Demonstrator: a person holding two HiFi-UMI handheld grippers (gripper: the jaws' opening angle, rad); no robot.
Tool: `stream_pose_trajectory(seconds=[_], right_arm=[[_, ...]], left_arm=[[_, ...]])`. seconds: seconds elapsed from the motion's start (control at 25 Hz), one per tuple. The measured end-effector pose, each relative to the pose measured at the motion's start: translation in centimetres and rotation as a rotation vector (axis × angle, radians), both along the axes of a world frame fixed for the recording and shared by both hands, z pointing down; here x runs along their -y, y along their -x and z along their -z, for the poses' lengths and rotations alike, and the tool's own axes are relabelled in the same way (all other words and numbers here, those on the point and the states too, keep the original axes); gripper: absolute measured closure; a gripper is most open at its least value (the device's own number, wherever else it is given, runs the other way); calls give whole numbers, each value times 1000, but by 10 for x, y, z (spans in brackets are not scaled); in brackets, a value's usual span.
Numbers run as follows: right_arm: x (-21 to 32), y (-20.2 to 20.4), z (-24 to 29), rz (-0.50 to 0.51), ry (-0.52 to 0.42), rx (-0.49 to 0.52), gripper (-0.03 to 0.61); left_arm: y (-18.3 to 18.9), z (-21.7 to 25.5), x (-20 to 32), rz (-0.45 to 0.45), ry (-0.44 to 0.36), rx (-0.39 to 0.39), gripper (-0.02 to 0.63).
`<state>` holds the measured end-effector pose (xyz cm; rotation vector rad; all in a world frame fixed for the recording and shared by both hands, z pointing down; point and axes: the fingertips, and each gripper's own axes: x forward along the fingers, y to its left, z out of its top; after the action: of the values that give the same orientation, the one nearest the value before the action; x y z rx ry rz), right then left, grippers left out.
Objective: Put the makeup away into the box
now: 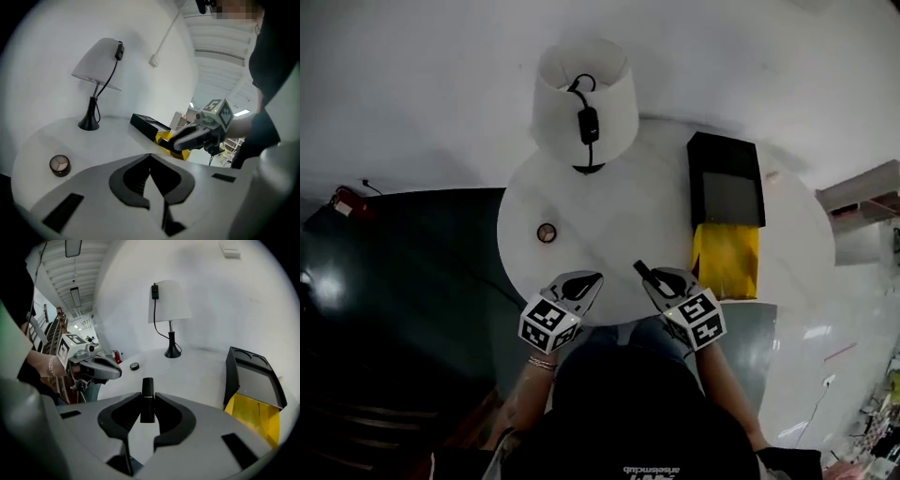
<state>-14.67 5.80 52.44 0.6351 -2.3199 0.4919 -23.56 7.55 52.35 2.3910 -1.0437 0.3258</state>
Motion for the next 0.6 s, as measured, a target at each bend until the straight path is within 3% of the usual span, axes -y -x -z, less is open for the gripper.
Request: stream_pose_trajectory(seconds=[0.6], right_arm=[[28, -64, 41, -51, -66, 71, 476]], left_arm=[[-67, 24, 25, -40, -42, 17, 603]])
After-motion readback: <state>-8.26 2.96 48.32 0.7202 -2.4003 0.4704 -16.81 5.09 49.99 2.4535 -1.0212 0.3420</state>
